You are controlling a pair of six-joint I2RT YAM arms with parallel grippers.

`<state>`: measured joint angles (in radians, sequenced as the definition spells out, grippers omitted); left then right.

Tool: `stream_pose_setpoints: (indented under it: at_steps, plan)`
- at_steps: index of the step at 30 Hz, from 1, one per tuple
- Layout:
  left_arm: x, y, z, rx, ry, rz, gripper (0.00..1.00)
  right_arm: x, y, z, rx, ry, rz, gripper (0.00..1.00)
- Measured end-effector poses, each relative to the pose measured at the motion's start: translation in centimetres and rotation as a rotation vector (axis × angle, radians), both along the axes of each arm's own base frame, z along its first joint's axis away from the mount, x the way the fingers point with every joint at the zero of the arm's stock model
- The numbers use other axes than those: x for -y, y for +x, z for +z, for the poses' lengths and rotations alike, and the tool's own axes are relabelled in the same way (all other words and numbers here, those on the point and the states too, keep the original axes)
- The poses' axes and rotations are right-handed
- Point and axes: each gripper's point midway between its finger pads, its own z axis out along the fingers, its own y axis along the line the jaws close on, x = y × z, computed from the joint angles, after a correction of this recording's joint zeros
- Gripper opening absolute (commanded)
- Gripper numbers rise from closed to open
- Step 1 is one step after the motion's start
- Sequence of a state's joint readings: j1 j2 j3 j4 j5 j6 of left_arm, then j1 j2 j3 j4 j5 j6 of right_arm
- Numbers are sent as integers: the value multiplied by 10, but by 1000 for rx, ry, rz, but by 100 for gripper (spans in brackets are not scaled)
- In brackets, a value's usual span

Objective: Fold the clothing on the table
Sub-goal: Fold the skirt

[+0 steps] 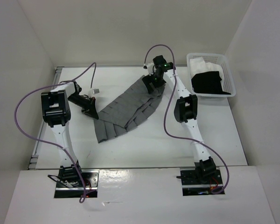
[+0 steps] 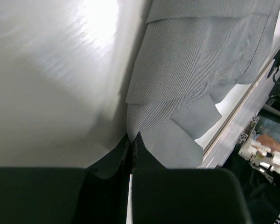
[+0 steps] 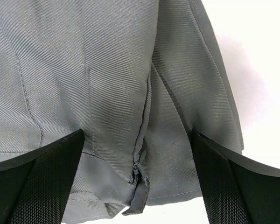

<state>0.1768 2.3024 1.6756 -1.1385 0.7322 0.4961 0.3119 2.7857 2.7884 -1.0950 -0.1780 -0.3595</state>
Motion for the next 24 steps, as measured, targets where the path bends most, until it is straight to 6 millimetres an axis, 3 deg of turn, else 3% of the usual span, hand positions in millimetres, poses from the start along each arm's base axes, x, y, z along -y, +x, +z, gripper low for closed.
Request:
stream_pose_setpoints:
  at_steps: [9, 15, 20, 24]
  plan:
    - [-8, 28, 1, 45, 53, 87, 2, 5, -19, -1, -57, -17, -3, 99]
    - [-18, 46, 4, 125, 128, 164, 2, 18, -77, -3, -139, -99, -13, 99]
    - [-26, 57, 4, 181, 189, 225, 2, 1, -131, 2, -132, -160, 52, 99]
    - [-29, 59, 4, 191, 214, 254, 2, -13, -152, 6, -110, -183, 98, 99]
